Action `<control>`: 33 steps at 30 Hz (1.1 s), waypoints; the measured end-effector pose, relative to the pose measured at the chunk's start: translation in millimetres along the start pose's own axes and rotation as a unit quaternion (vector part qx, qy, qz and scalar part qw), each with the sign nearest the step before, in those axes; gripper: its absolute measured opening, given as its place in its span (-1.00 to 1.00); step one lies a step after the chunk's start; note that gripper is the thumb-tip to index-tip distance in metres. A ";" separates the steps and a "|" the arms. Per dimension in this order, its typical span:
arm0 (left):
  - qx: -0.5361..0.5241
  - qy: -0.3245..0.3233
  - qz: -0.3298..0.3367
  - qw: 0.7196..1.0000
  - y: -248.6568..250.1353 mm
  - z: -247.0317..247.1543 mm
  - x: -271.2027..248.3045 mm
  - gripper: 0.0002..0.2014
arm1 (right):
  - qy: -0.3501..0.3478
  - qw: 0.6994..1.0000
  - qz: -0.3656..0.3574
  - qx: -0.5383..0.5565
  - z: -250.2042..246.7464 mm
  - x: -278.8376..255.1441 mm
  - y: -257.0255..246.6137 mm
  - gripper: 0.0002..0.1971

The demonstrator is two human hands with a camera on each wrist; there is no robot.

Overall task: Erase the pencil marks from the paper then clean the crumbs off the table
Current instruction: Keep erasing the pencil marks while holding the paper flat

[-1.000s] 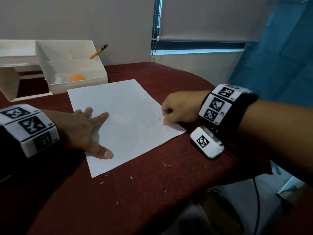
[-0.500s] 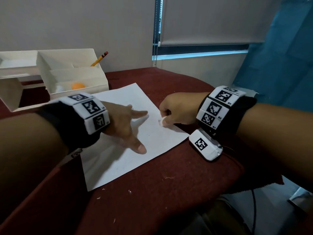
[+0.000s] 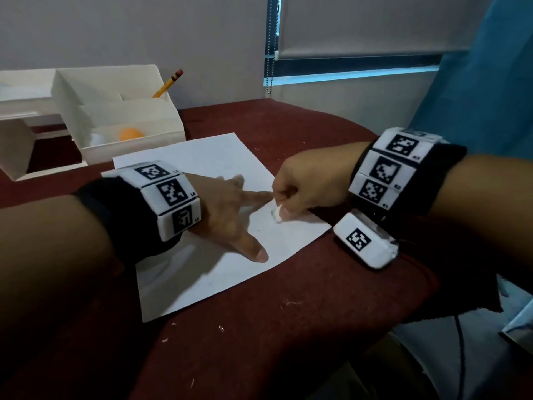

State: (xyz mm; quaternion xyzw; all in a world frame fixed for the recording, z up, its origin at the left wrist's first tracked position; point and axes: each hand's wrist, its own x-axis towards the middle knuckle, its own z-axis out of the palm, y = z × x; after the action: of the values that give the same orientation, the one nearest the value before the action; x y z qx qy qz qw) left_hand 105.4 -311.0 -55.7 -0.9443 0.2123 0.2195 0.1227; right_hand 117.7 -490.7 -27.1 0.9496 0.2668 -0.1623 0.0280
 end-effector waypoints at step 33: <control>0.011 -0.014 -0.009 1.000 9.9 -0.5 -4.7 0.17 | 0.056 0.996 0.045 -0.054 0.0 24.1 9.0 -0.72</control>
State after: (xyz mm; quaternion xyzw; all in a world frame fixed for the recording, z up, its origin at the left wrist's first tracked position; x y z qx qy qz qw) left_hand 97.2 -318.3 -54.5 -0.9416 0.2046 0.2290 0.1384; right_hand 141.7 -486.4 -35.2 0.9654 0.2330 -0.0926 0.0718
